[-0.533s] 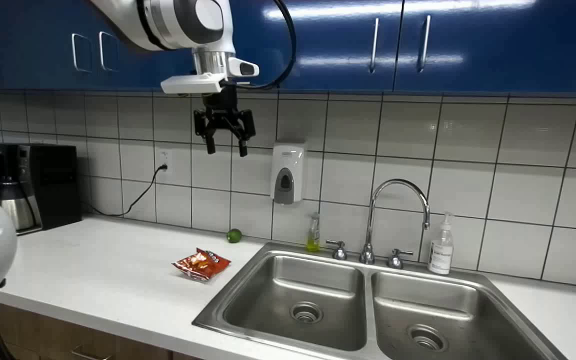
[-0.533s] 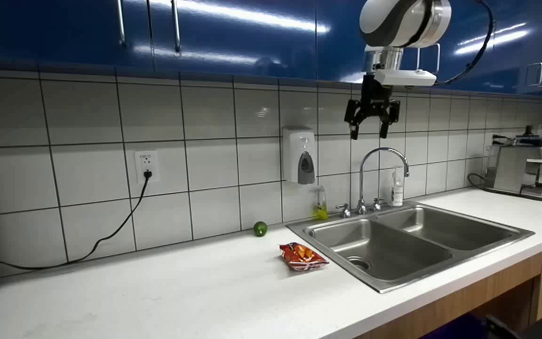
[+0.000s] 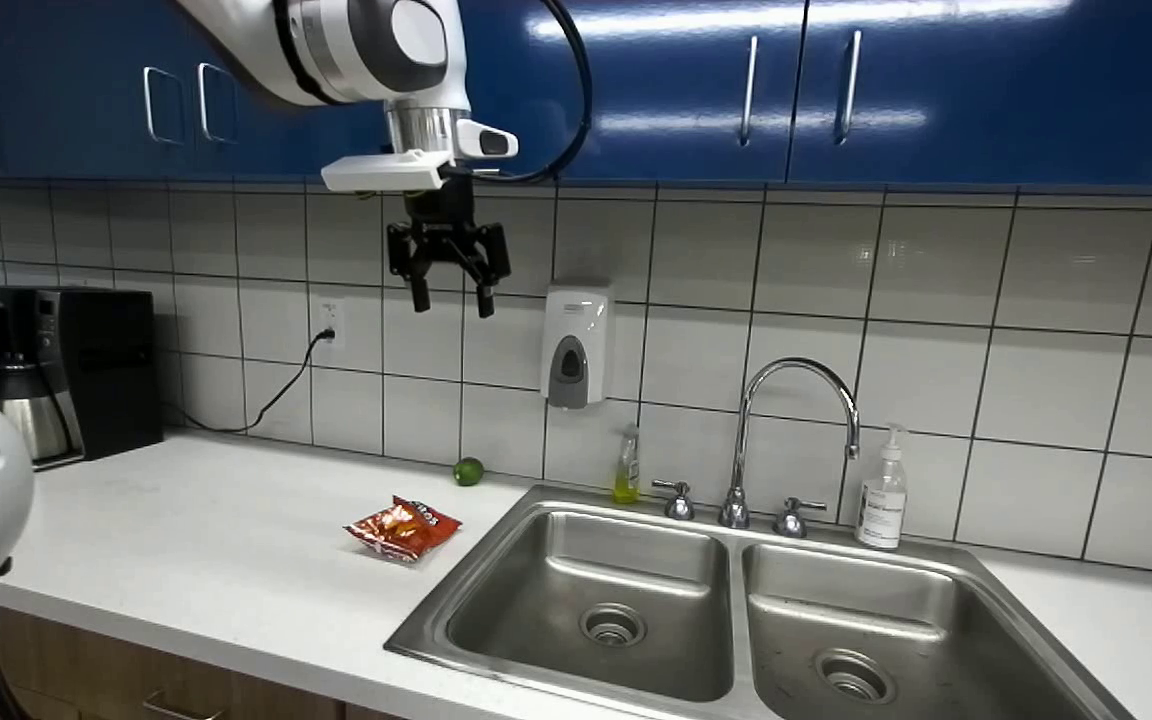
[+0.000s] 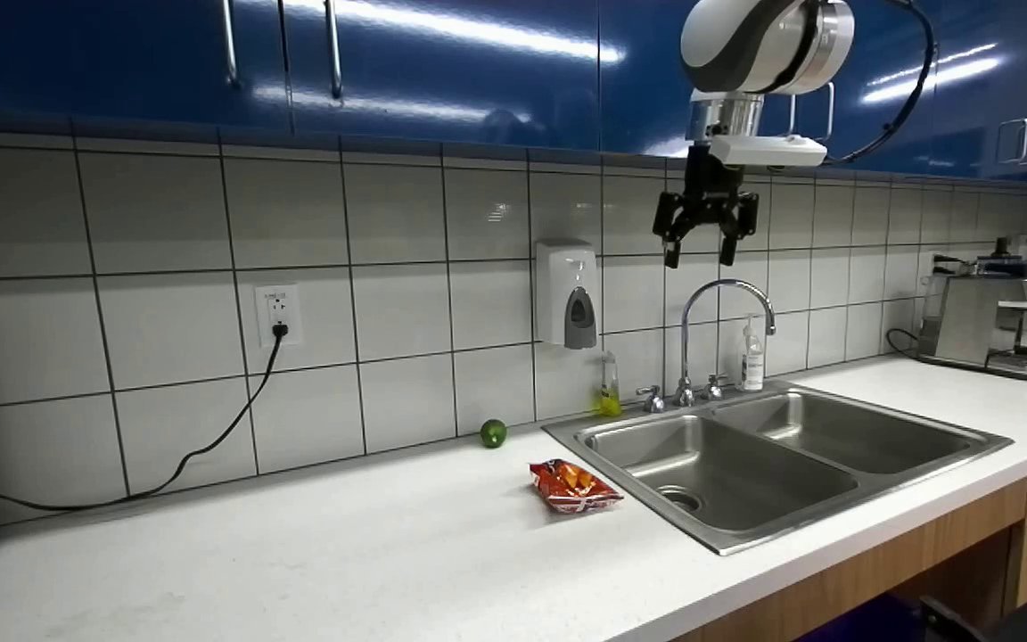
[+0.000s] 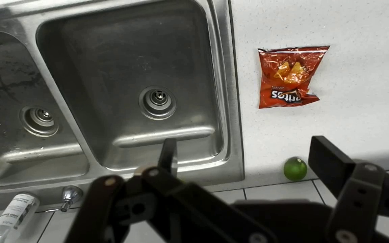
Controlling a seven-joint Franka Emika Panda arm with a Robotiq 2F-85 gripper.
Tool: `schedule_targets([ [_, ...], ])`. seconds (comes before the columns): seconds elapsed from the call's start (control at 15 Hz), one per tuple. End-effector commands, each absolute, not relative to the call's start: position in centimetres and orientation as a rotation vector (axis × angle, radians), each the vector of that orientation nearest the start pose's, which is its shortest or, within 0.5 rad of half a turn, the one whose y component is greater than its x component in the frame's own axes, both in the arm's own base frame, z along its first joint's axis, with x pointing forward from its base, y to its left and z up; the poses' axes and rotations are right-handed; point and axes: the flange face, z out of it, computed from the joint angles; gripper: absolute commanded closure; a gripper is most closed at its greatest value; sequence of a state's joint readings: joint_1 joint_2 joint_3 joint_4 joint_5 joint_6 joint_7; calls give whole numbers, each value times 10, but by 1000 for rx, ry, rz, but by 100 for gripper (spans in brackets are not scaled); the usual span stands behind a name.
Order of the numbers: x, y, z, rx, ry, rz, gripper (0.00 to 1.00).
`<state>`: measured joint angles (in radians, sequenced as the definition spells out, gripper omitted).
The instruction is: Put the orange packet in the sink
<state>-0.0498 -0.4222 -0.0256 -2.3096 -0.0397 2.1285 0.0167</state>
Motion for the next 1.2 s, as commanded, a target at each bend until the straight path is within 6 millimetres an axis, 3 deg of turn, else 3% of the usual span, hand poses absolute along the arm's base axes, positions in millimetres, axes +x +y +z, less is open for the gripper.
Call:
schedule_targets([
  [0.0, 433, -40, 529, -3148, 112, -366, 0],
  [0.53, 406, -47, 512, -3161, 124, -315, 0],
  [0.87, 400, -34, 500, -3170, 38, -280, 0],
  [1.13, 402, -12, 485, -3174, -88, -231, 0],
])
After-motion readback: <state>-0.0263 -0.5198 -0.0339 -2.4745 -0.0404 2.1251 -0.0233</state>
